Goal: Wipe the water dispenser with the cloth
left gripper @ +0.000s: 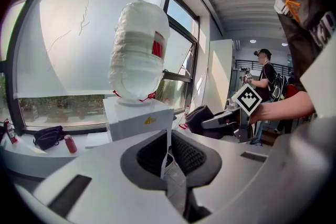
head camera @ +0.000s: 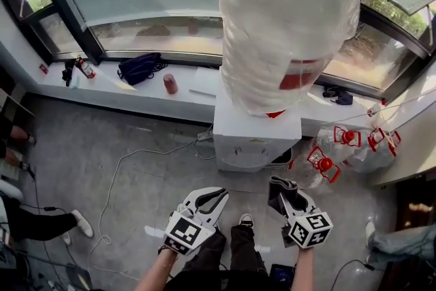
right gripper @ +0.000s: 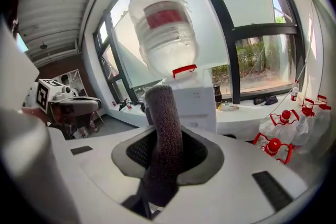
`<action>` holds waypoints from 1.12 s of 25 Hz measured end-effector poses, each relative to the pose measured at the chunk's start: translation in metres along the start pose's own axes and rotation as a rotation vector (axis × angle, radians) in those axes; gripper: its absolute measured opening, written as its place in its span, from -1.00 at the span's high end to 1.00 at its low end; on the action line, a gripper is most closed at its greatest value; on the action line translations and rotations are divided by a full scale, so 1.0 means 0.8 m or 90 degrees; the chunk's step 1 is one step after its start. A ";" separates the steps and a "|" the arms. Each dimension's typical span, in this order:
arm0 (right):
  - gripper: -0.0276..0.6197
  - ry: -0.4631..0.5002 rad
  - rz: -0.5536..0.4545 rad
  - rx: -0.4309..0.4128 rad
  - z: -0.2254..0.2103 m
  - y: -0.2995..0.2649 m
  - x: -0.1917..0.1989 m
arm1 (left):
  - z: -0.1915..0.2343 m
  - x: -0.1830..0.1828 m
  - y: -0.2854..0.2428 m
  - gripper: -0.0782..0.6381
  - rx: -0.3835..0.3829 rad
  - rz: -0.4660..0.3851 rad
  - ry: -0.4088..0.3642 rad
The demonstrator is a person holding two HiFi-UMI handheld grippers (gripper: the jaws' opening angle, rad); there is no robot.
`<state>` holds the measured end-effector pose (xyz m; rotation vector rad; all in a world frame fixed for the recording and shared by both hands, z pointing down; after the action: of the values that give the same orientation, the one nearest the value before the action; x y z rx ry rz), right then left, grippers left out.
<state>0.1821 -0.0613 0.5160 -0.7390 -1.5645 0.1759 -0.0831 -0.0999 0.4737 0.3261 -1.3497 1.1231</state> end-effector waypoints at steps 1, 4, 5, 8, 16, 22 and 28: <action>0.56 0.003 -0.004 -0.002 0.009 0.009 -0.007 | -0.004 -0.002 0.010 0.71 0.000 -0.001 0.002; 0.56 0.008 -0.019 -0.002 0.036 0.036 -0.023 | -0.014 -0.005 0.042 0.71 0.000 -0.006 0.004; 0.56 0.008 -0.025 0.000 0.044 0.045 -0.027 | -0.016 -0.005 0.053 0.71 -0.002 -0.007 0.005; 0.56 0.003 -0.040 0.006 0.066 0.067 -0.037 | -0.022 -0.002 0.084 0.71 -0.010 -0.011 0.014; 0.56 0.030 -0.060 -0.012 0.092 0.111 -0.071 | -0.041 0.009 0.131 0.71 -0.024 -0.016 0.052; 0.56 0.058 -0.075 -0.035 0.086 0.143 -0.088 | -0.084 -0.011 0.138 0.71 -0.037 -0.022 0.009; 0.56 0.076 -0.086 -0.079 0.070 0.196 -0.073 | -0.150 -0.024 0.134 0.71 -0.075 -0.048 0.001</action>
<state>0.1812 0.0463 0.3760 -0.7242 -1.5150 -0.0641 -0.0912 0.0336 0.3821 0.2869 -1.3850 0.9771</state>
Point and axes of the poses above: the fingertips, and each gripper's own axes: y backward along the fingers, z to its left, x out of its underside, the point moved 8 cm from there along y, backward along the fingers, and after that the axes turned 10 degrees about y, right-handed, at the moved point
